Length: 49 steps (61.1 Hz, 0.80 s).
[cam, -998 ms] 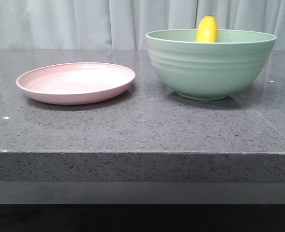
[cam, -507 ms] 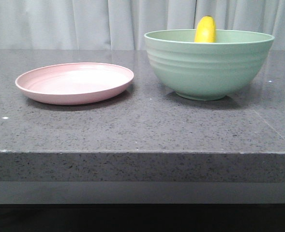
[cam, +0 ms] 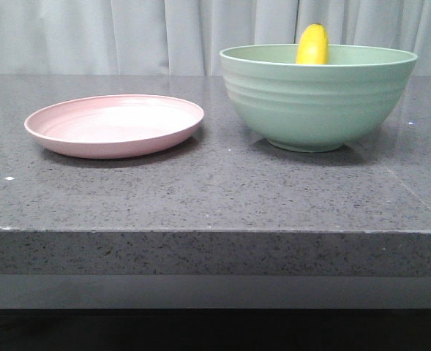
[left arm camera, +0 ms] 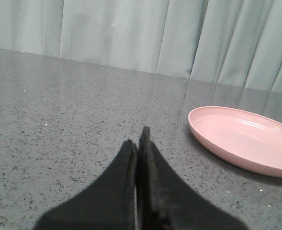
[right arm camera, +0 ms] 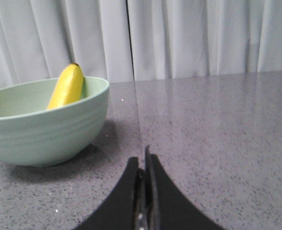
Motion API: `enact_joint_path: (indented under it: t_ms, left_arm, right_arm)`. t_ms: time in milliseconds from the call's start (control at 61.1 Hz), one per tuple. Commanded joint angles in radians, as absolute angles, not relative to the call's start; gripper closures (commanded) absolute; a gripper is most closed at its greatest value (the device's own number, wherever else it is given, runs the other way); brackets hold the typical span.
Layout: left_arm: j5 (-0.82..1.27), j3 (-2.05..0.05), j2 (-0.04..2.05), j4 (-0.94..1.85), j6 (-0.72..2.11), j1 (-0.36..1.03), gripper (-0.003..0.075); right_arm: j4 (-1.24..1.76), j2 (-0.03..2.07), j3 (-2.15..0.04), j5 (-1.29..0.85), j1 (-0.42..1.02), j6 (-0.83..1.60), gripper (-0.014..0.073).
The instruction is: Transfer banana from pink plate to green bowl
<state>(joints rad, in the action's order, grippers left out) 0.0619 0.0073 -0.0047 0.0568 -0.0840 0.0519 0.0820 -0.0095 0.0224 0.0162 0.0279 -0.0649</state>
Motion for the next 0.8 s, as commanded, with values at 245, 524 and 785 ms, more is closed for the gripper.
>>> enact_joint_path:
  t_ms: [245,524,785]
  left_arm:
    - [-0.016,0.01,-0.024,0.055,-0.092,0.053,0.0741]
    - [-0.016,0.01,-0.024,0.055,-0.092,0.053,0.0741]
    - [-0.016,0.01,-0.024,0.055,-0.092,0.053,0.0741]
  right_arm:
    - [0.031,-0.035,0.027,0.045,-0.014,-0.07,0.0662]
    - [-0.019,-0.035,0.027,0.146,-0.014,-0.071,0.0662]
    - [-0.008,-0.035,0.027,0.132,0.005,-0.09,0.0662]
